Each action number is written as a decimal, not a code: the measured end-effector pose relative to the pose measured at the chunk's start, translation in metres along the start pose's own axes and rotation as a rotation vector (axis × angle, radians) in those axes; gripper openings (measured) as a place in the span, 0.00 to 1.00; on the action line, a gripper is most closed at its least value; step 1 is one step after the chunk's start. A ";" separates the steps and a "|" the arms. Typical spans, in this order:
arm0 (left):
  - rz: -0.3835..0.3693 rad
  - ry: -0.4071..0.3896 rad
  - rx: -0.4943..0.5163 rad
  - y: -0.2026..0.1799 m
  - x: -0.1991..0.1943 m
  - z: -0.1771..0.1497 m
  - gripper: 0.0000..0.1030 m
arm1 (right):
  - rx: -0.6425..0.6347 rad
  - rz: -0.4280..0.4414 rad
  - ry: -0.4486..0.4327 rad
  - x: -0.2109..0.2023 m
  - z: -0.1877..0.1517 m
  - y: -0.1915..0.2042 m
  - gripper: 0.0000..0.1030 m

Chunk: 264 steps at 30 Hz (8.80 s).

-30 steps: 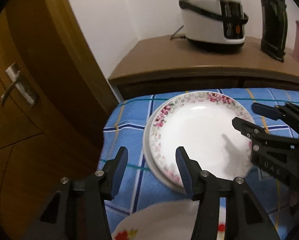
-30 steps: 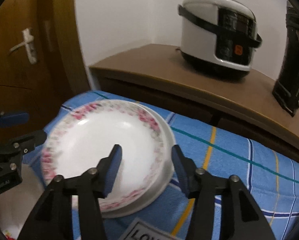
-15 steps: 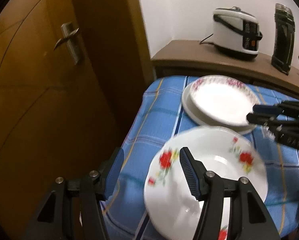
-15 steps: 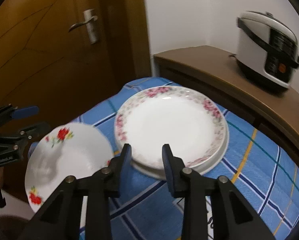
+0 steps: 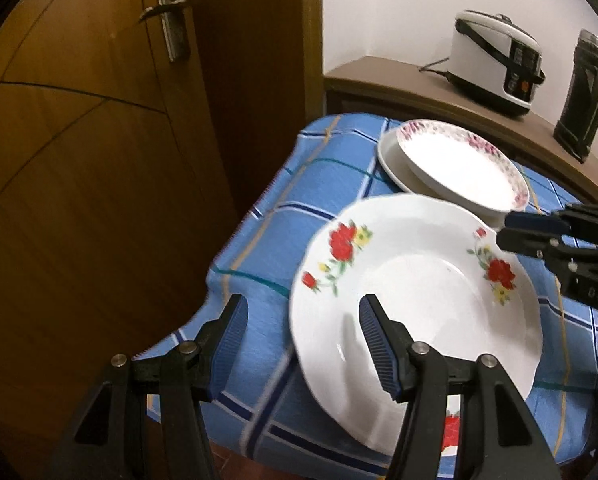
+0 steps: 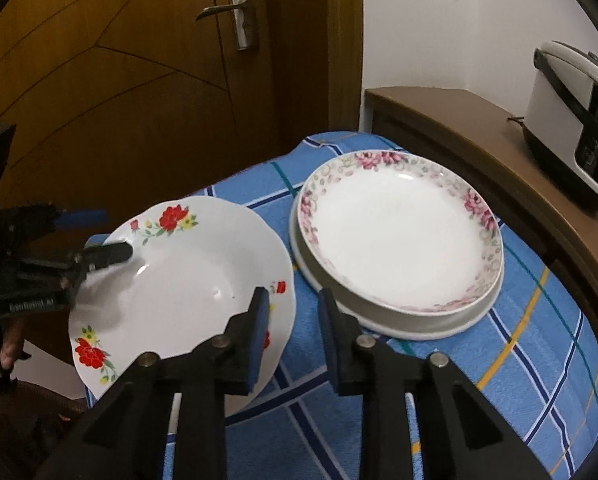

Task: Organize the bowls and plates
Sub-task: 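Move both grippers to the rim of the red-floral deep plate, then close the left gripper on the red-floral plate rim while the right gripper grips it too, then lift the red-floral plate toward the plate stack with both grippers, then carry the red-floral plate over the pink-floral plate stack with both grippers, then lower the red-floral plate onto the stack and open both grippers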

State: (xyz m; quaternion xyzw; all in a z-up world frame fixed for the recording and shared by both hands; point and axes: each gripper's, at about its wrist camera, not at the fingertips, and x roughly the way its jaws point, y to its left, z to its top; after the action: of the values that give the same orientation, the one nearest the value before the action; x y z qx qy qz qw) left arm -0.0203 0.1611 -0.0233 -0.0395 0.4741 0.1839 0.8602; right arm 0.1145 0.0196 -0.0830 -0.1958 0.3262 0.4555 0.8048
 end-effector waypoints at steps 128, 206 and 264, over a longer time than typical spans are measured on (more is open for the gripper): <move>-0.156 -0.218 0.072 -0.088 0.025 0.124 0.48 | 0.450 -0.269 -0.306 -0.060 0.009 -0.094 0.15; -0.169 -0.159 0.084 -0.098 0.068 0.145 0.48 | 0.493 -0.338 -0.241 -0.030 0.010 -0.111 0.16; -0.167 -0.119 0.096 -0.103 0.105 0.145 0.48 | 0.527 -0.348 -0.219 -0.015 0.004 -0.124 0.16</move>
State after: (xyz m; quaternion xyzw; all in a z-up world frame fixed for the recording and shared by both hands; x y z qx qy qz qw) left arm 0.1831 0.1295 -0.0423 -0.0267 0.4256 0.0905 0.9000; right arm 0.2172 -0.0503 -0.0670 0.0163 0.3061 0.2294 0.9238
